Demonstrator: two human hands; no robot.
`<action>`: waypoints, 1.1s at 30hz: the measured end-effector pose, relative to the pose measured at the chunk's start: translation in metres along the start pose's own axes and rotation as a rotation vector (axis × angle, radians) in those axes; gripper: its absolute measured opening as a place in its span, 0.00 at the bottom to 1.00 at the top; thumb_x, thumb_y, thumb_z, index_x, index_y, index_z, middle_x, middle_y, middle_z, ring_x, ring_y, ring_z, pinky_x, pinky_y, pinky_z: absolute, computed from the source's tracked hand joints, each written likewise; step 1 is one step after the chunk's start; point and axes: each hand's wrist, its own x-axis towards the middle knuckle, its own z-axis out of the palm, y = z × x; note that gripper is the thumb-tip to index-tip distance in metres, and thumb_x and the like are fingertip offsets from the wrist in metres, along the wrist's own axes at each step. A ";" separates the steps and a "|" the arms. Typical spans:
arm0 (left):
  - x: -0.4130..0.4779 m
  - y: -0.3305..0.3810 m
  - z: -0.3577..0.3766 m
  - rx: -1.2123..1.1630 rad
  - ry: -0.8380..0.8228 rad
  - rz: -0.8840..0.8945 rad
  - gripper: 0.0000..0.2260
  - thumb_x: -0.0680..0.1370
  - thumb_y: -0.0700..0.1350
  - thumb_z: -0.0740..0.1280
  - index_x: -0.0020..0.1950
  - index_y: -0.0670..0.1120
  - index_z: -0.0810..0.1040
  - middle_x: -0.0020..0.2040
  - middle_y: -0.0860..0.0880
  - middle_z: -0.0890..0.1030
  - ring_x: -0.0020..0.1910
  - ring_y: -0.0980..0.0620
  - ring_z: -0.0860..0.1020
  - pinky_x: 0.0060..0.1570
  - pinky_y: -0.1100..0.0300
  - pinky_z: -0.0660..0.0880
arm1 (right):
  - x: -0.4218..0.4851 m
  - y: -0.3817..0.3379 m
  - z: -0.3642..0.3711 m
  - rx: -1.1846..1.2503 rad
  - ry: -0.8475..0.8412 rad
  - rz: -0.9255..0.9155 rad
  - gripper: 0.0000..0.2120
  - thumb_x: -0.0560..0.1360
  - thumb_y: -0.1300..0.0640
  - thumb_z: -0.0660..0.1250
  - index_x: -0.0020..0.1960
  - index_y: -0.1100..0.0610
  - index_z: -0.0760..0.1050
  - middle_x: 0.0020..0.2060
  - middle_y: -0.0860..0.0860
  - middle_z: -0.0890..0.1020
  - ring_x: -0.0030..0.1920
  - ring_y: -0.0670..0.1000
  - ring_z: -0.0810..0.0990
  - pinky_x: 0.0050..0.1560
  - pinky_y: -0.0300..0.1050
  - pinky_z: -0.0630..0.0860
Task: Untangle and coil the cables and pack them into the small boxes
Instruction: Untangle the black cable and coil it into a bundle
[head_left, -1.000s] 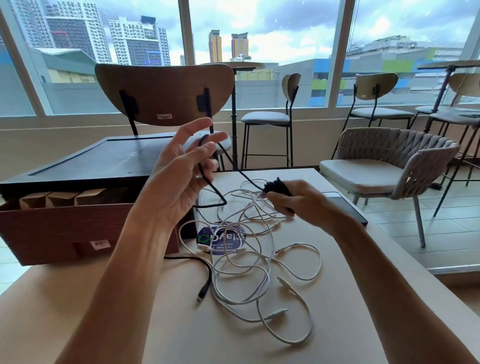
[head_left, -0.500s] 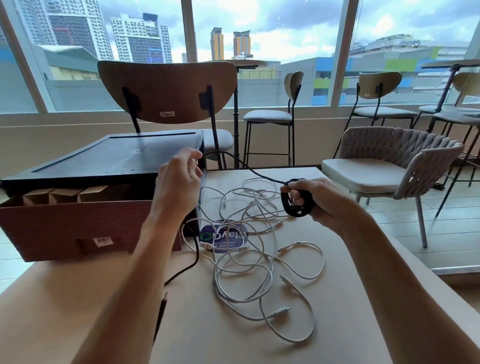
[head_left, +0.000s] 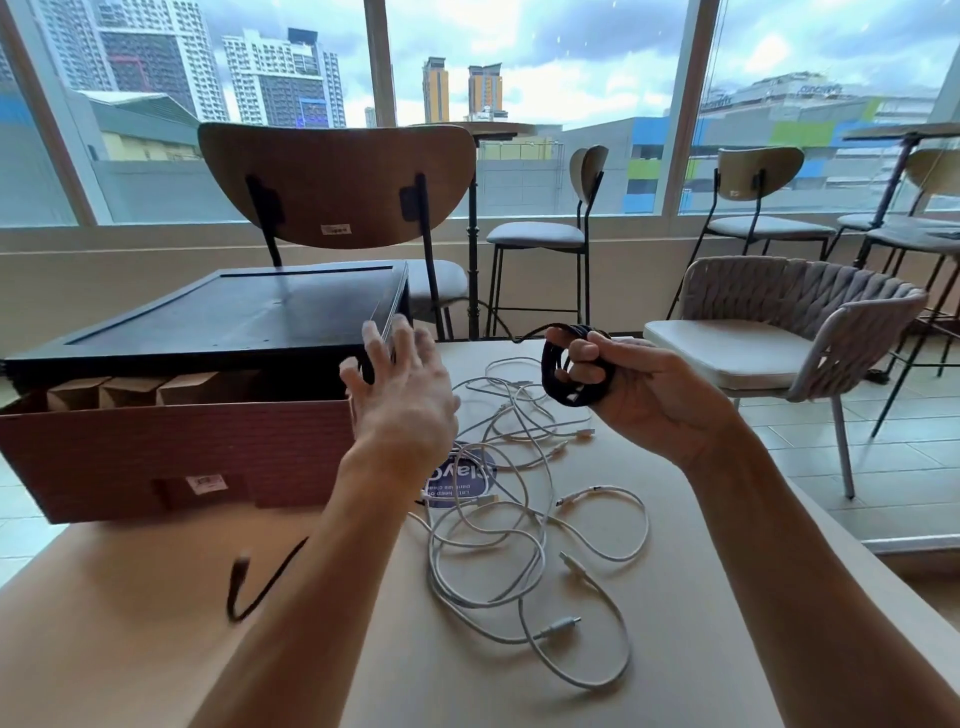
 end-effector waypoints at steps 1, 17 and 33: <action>-0.003 0.006 -0.002 -0.020 0.069 0.015 0.36 0.83 0.51 0.61 0.80 0.42 0.42 0.80 0.43 0.42 0.78 0.37 0.40 0.74 0.38 0.48 | 0.000 0.000 -0.001 0.003 -0.004 0.021 0.20 0.76 0.62 0.59 0.65 0.73 0.68 0.37 0.51 0.74 0.34 0.46 0.70 0.43 0.38 0.76; -0.004 0.027 0.025 -0.861 -0.057 0.421 0.07 0.79 0.48 0.68 0.56 0.58 0.76 0.55 0.63 0.78 0.67 0.53 0.74 0.73 0.42 0.63 | 0.001 -0.007 -0.012 0.246 -0.164 0.060 0.14 0.75 0.63 0.67 0.58 0.68 0.76 0.36 0.49 0.76 0.35 0.46 0.74 0.57 0.40 0.72; -0.014 0.038 0.000 -0.959 0.659 0.206 0.29 0.69 0.24 0.54 0.66 0.40 0.77 0.61 0.46 0.81 0.60 0.60 0.76 0.62 0.76 0.67 | 0.000 -0.004 -0.010 0.177 -0.234 0.118 0.14 0.79 0.63 0.63 0.61 0.70 0.74 0.35 0.50 0.77 0.35 0.47 0.74 0.62 0.45 0.73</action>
